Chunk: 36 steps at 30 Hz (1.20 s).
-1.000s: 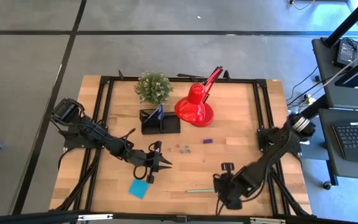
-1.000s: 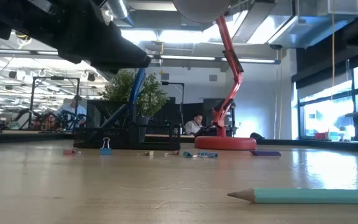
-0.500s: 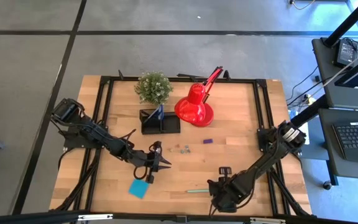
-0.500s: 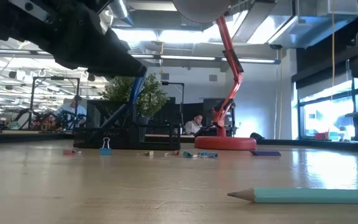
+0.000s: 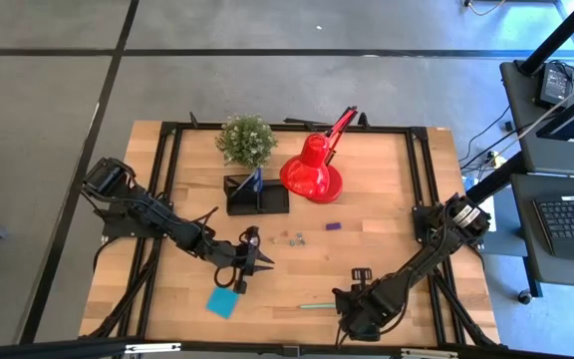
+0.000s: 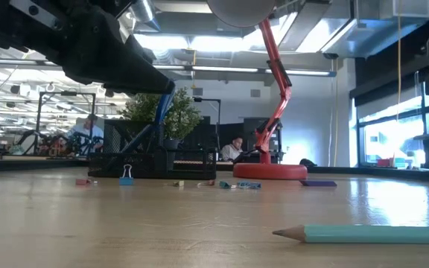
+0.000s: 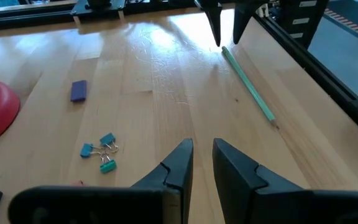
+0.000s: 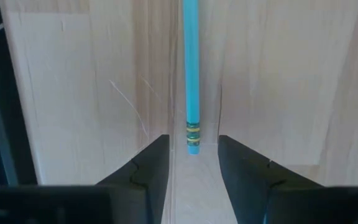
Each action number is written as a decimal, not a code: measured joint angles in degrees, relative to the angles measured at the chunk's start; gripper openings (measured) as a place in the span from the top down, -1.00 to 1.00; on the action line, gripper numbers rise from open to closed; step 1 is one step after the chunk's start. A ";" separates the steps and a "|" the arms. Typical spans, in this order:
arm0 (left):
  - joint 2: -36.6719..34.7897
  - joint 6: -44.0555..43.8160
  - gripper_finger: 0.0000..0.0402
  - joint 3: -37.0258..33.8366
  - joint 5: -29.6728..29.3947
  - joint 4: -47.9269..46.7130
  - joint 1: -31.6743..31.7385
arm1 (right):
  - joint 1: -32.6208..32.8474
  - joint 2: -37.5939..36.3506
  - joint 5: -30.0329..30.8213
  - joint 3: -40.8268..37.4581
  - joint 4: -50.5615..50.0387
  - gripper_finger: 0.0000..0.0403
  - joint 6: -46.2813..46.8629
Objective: Pick and place office supplies into organizer
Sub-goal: Put the green pencil into the black desk organizer
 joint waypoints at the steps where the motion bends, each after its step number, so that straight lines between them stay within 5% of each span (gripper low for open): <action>1: 0.00 0.00 0.72 0.00 0.00 -0.02 0.00 | 0.00 0.00 0.00 0.00 0.00 0.30 -0.02; 36: 0.00 0.15 0.72 0.00 0.00 -0.09 0.02 | -2.10 -0.22 -1.92 -4.92 5.68 0.30 -3.11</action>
